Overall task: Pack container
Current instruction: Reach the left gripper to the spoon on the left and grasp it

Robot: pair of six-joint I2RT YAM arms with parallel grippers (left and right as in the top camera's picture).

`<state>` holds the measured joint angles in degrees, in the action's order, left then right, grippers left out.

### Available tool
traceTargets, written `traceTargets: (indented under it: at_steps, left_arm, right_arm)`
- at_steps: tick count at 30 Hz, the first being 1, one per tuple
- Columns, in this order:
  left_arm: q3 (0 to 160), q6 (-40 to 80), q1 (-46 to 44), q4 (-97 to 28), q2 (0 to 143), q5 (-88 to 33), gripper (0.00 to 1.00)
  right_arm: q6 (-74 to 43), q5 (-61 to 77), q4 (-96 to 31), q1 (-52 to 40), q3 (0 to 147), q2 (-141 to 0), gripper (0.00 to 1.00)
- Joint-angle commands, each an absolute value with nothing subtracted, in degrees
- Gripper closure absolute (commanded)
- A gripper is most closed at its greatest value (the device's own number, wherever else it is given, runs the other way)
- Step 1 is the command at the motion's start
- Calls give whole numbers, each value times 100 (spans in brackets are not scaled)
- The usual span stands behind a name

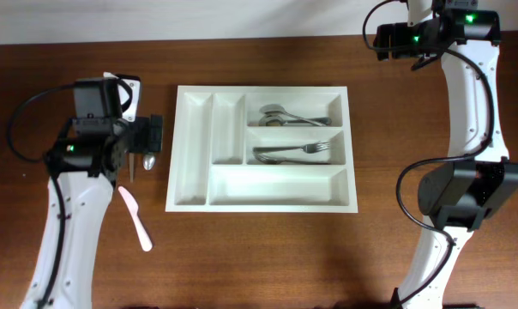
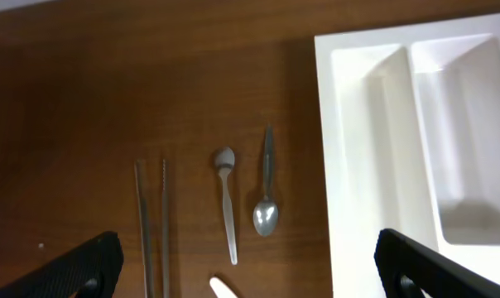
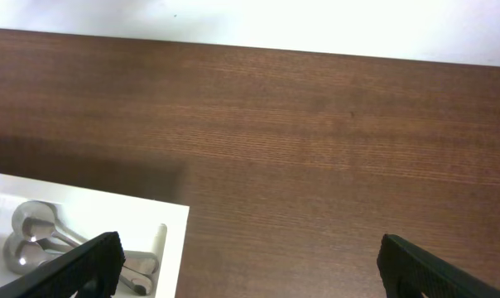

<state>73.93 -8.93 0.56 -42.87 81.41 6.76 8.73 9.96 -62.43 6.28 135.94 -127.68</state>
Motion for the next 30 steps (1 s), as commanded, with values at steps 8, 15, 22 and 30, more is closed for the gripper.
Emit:
traceTargets:
  at_steps: [8,15,22,30]
  left_arm:
    - [7540,3,871,-4316,9572,777,1]
    - [7537,1,943,-4010,10381,777,2]
    - [7537,-176,943,-3505,10997,779,16]
    - [7537,-329,943,-3100,11432,781,21]
  right_arm:
    - [803,982,-6233,607,13618,-12737,1]
    - [805,982,-6233,607,13618,-12737,1]
    - [805,982,-6233,607,13618,-12737,1]
    - [805,982,-6233,607,13618,-12737,1]
